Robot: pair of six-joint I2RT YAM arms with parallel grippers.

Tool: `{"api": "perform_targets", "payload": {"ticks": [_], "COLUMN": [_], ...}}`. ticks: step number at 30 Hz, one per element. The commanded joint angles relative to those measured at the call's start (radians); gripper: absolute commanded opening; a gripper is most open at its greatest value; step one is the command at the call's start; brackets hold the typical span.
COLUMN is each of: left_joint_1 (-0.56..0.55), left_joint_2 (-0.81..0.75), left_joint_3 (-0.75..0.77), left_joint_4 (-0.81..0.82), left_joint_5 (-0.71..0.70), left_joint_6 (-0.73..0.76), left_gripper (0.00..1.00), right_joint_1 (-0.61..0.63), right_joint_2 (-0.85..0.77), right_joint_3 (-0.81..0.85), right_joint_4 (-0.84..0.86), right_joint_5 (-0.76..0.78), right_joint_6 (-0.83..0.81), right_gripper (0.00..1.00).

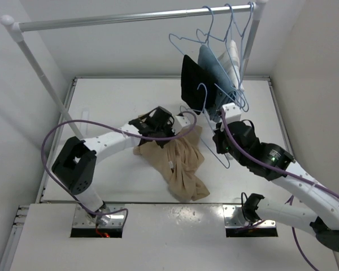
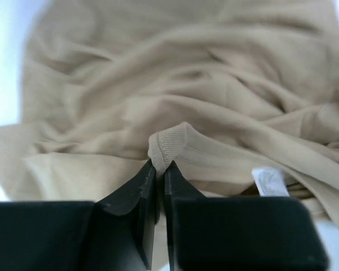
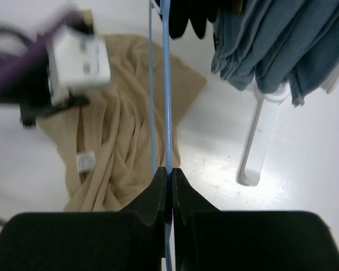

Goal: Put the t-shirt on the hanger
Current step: Place tshirt on hanger

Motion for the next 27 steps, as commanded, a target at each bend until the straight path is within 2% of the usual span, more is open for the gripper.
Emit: {"api": "perform_targets", "payload": {"ticks": [1,5,7,12,17,27], "left_joint_1": [0.068,0.118,0.150,0.175,0.233,0.284], "left_joint_2": [-0.049,-0.059,-0.059,-0.059,-0.020,0.052], "left_joint_3": [0.121,0.130,0.130,0.110,0.110,0.130], "left_joint_4": [-0.118,-0.155,-0.155,-0.144,-0.135,-0.113], "left_joint_5": [0.103,0.158,0.191,0.212,0.194,0.175], "left_joint_6": [-0.040,-0.007,-0.007,0.029,0.039,0.069], "left_gripper": [0.16,0.22,0.28,0.28,0.24,0.23], "right_joint_1": [0.005,0.005,0.005,0.005,0.005,0.005], "right_joint_2": [-0.014,-0.038,-0.052,-0.074,-0.065,-0.084], "right_joint_3": [0.095,0.129,0.139,0.149,0.175,0.265], "right_joint_4": [-0.126,-0.213,-0.224,-0.233,-0.282,-0.316], "right_joint_5": [-0.105,-0.219,-0.260,-0.306,-0.388,-0.432], "right_joint_6": [0.002,0.028,0.043,0.074,0.083,0.092], "right_gripper": [0.00,0.00,0.00,0.00,0.00,0.00]}}
